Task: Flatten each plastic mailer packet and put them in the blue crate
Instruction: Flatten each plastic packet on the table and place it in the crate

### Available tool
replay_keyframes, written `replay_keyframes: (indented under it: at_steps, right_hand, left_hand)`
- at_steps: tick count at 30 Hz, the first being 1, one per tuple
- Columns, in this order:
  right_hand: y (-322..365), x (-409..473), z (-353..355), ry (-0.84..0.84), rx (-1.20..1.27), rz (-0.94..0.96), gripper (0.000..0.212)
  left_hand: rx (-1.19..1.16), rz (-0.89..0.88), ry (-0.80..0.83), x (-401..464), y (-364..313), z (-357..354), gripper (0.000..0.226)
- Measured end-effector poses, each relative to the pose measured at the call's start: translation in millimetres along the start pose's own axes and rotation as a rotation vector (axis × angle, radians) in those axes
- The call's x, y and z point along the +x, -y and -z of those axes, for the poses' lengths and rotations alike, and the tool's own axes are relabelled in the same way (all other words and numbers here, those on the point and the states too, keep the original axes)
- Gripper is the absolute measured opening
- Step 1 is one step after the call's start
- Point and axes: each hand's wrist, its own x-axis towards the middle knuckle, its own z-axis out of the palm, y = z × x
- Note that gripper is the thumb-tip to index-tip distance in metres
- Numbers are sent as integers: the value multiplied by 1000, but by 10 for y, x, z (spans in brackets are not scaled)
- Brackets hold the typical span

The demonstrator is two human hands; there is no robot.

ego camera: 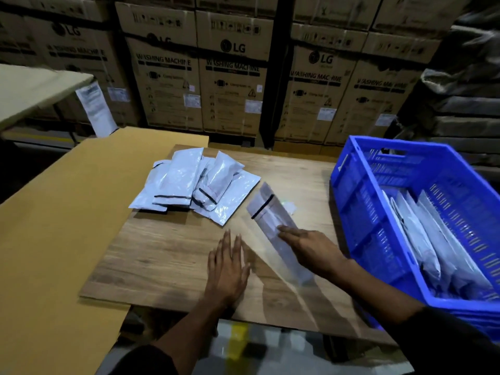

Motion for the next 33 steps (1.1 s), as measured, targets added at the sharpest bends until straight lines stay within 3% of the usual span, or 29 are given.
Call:
replay_keyframes:
  at_steps: [2,7,20,24,28,33]
  right_hand:
    - [-197,-49,144,-104,70,-70,68]
    - [-595,-217,601,-349,65,-124,48]
    - [-1708,-981,1653,-613,-128,-313,52]
    - [-2136,-1290,1751,-503,-252,-398,49]
    - [-2512,-1634,1589,-193,-332,-564,33]
    - [-2733,-1940,1191,149,-378,-592,26]
  left_hand:
    - [45,-14,25,12,-150,-102,75]
    - [104,-124,93,112,-485,-283,73]
    - [136,-146,142,326,-1227,-603,59]
    - [137,-117,159,327,-1447,-677,58]
    - [165,-99,195,343,-1616,-750,59]
    - [199,-72,198,408,-1730,-814,59]
